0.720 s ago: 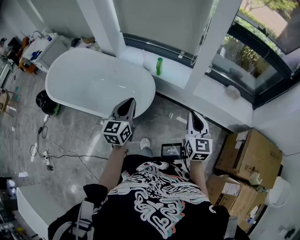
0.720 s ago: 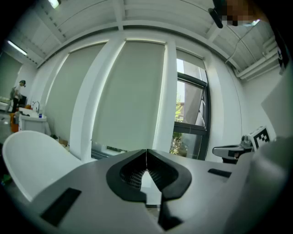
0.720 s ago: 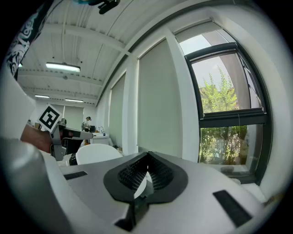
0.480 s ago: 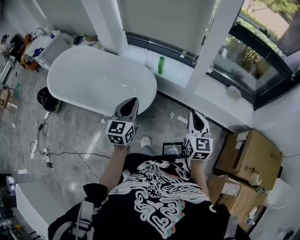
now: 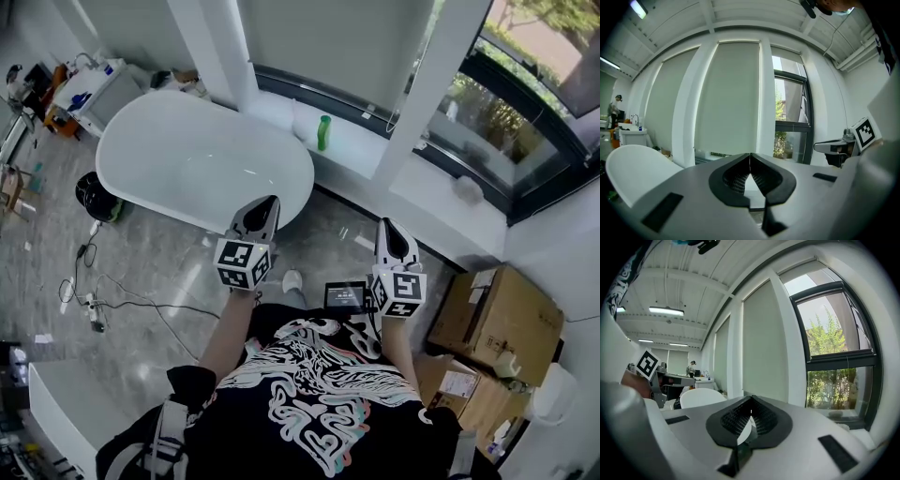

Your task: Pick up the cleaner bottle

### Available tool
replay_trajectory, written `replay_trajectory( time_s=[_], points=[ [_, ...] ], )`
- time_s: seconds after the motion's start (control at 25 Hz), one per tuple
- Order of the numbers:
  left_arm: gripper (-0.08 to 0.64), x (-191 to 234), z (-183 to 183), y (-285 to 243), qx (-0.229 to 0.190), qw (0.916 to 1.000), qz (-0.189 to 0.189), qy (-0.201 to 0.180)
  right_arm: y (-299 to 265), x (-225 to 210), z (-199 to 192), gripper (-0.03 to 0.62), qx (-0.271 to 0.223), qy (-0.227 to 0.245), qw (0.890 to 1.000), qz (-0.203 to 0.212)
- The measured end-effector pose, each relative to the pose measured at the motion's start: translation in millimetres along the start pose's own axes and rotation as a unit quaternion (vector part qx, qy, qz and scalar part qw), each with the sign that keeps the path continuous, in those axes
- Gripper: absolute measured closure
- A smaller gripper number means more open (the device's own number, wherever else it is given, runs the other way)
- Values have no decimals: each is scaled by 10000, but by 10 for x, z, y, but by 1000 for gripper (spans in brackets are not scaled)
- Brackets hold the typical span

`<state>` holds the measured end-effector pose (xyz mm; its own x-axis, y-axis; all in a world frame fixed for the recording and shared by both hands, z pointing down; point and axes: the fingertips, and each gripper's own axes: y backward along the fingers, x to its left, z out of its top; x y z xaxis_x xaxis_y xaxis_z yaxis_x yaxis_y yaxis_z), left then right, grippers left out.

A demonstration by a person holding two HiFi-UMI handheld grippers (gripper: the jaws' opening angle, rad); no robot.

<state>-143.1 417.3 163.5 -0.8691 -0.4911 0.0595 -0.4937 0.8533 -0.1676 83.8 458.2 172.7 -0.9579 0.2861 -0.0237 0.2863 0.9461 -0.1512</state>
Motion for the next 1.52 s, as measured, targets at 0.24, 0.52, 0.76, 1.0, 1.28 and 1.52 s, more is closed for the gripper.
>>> replay_trajectory(
  time_s=[0.24, 0.52, 0.76, 1.0, 1.28, 1.52],
  points=[
    [541, 117, 94, -238, -54, 10000, -1, 68, -163, -153, 9, 565, 69, -5, 10000, -46],
    [541, 255, 32, -710, 81, 9999, -97, 94, -558, -387, -27, 565, 114, -59, 9998, -166],
    [540, 655, 125, -1398, 7, 9999, -78, -124, -1258, -566, 19, 566, 150, -6, 9997, -187],
    [540, 1119, 259, -2167, 44, 9995, -116, -288, -2080, -741, 121, 565, 229, -17, 9994, -247],
    [540, 1564, 309, -2892, 122, 9992, -191, -323, -2945, -898, 170, 565, 359, 14, 9989, -309],
    [540, 1949, 345, -3301, 144, 9993, -183, -289, -3517, -956, 232, 565, 431, 44, 9984, -370]
  ],
)
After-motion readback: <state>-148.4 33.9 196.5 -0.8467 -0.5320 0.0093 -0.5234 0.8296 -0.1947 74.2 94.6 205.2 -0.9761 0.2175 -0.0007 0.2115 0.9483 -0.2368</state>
